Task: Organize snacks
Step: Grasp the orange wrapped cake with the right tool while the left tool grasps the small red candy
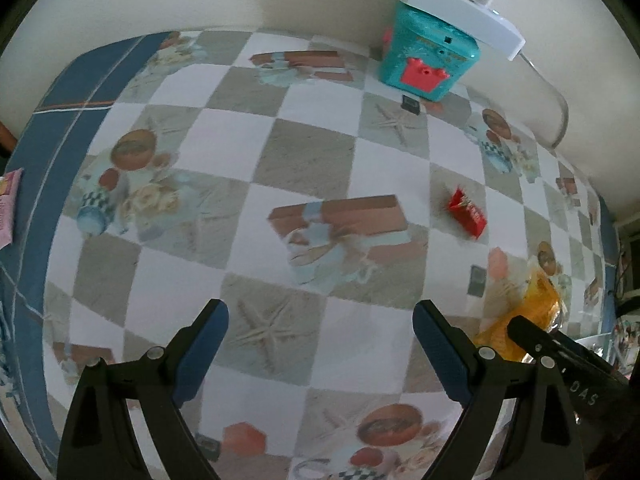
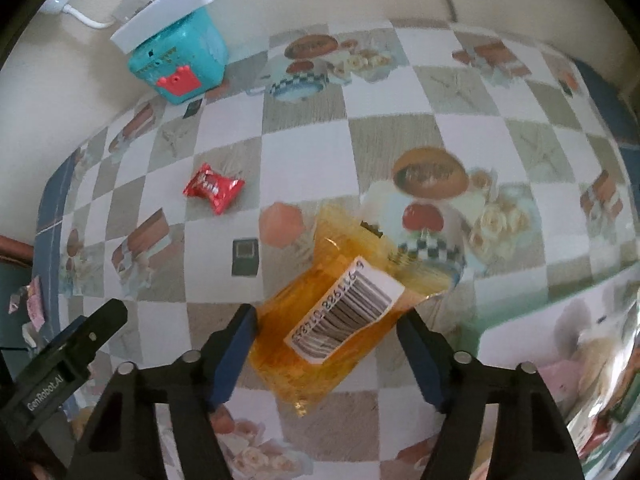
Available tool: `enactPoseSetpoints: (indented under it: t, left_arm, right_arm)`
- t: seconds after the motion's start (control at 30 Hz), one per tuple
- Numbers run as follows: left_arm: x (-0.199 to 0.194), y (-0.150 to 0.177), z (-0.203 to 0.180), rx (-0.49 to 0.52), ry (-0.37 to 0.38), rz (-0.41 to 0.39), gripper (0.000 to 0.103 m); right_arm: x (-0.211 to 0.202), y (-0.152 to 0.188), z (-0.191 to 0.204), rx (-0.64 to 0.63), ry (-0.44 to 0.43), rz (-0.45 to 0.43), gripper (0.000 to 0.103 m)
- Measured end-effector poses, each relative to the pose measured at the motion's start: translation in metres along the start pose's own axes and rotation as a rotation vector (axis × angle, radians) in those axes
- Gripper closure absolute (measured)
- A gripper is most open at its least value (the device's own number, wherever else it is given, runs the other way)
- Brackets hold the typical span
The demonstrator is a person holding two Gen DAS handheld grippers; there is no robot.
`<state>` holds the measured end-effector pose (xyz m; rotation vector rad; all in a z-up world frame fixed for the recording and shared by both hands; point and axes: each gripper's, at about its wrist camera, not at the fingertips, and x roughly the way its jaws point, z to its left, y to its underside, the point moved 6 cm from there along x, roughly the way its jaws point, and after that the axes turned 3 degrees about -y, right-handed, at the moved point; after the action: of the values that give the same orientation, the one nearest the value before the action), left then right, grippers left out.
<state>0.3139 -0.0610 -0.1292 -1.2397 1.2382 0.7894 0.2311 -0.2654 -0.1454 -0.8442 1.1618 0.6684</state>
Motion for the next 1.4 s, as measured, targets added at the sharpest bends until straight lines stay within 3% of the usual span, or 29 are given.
enactPoseSetpoints:
  t: [0.2, 0.4, 0.53, 0.6, 0.63, 0.8, 0.87, 1.03, 1.2, 1.27, 1.4]
  left_arm:
    - [0.005, -0.016, -0.021, -0.033, 0.07, -0.005, 0.009]
    - [0.015, -0.028, -0.045, -0.034, 0.072, -0.015, 0.01]
    - [0.018, -0.04, -0.063, 0.002, 0.023, -0.06, 0.011]
    - [0.019, -0.043, -0.07, 0.008, 0.028, -0.065, 0.019]
    - [0.021, -0.045, -0.075, 0.009, 0.035, -0.065, 0.027]
    - [0.027, -0.059, -0.097, 0.031, 0.009, -0.09, 0.043]
    - [0.033, -0.062, -0.107, 0.046, 0.003, -0.088, 0.057]
    - [0.047, -0.066, -0.124, 0.056, -0.016, -0.079, 0.072]
    - [0.048, -0.066, -0.124, 0.045, -0.018, -0.083, 0.075]
    - [0.044, -0.06, -0.119, 0.044, -0.019, -0.074, 0.089]
    - [0.04, -0.05, -0.116, 0.046, -0.019, -0.055, 0.088]
  right_arm:
    - [-0.001, -0.021, -0.006, -0.053, 0.036, -0.04, 0.034]
    - [-0.004, -0.04, -0.024, -0.069, 0.059, -0.071, 0.036]
    - [-0.004, -0.051, -0.036, -0.07, 0.06, -0.081, 0.038]
    - [-0.004, -0.055, -0.041, -0.071, 0.054, -0.083, 0.038]
    - [-0.004, -0.056, -0.043, -0.071, 0.051, -0.084, 0.038]
    - [-0.003, -0.056, -0.045, -0.076, 0.03, -0.085, 0.038]
    - [-0.005, -0.055, -0.046, -0.082, 0.029, -0.084, 0.038]
    - [-0.007, -0.054, -0.05, -0.088, 0.021, -0.08, 0.038]
    - [-0.011, -0.052, -0.052, -0.089, 0.024, -0.076, 0.039]
    - [-0.013, -0.05, -0.053, -0.089, 0.023, -0.073, 0.039]
    - [-0.019, -0.043, -0.051, -0.09, 0.017, -0.067, 0.039]
